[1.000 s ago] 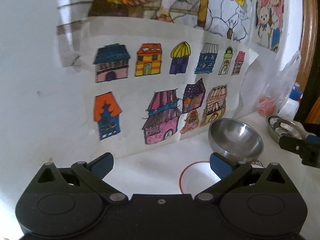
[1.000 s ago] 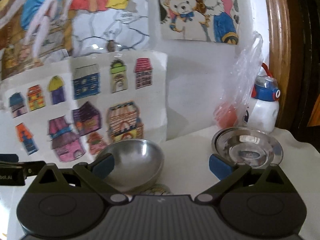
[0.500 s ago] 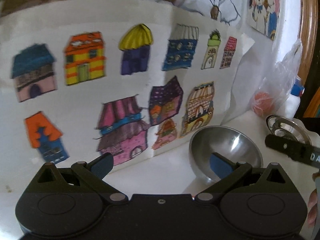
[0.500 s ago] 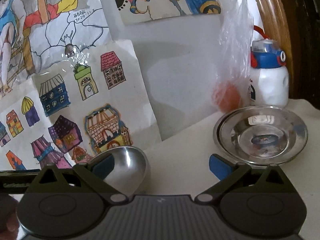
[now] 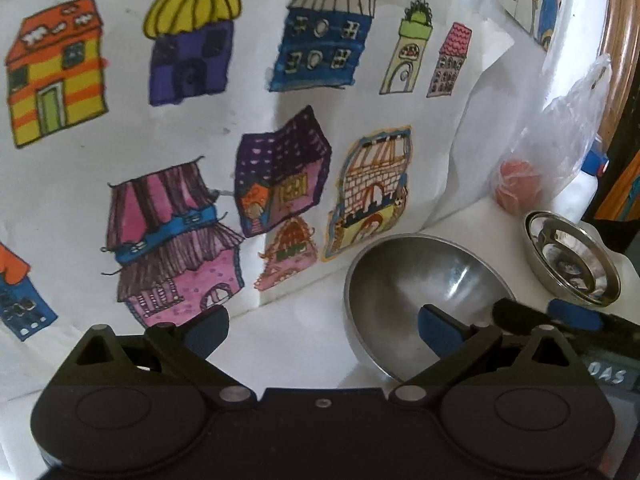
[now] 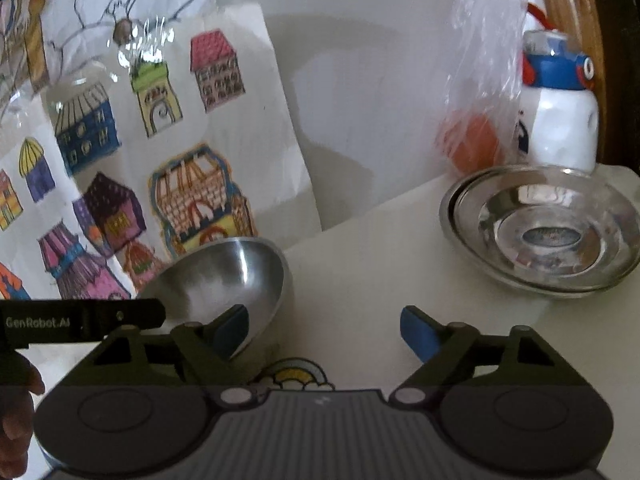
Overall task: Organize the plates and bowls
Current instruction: 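Close both grippers on the steel mixing bowl rim and lift it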
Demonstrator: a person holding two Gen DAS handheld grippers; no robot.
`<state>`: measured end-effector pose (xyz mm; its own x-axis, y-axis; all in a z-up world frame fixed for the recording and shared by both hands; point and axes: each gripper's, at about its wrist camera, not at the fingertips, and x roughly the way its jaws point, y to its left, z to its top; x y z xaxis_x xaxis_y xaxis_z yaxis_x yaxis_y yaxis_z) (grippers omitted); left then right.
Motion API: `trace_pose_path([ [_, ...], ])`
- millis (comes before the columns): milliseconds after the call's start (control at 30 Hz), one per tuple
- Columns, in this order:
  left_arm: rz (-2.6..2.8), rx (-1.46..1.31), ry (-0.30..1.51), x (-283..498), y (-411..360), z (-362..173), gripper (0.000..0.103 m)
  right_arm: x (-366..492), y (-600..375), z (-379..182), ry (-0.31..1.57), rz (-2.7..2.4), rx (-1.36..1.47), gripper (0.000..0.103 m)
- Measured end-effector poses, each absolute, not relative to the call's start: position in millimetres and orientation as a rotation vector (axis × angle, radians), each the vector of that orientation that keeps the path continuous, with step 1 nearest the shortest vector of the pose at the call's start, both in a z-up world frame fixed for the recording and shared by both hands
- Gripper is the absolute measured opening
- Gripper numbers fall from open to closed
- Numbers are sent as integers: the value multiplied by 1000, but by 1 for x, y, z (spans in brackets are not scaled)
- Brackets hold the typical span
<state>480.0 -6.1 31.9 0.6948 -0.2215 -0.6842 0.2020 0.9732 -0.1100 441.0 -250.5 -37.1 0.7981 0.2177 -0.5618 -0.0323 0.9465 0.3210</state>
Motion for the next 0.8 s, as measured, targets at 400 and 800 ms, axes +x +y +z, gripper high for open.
trace_pose_path([
  [400,-239,-78,855,497,-8,17,77,442,-249,-39,641,208,358,56],
  [800,-268,-99,880,498,-15,15,38,443,-249,-36,648,276,404,30],
])
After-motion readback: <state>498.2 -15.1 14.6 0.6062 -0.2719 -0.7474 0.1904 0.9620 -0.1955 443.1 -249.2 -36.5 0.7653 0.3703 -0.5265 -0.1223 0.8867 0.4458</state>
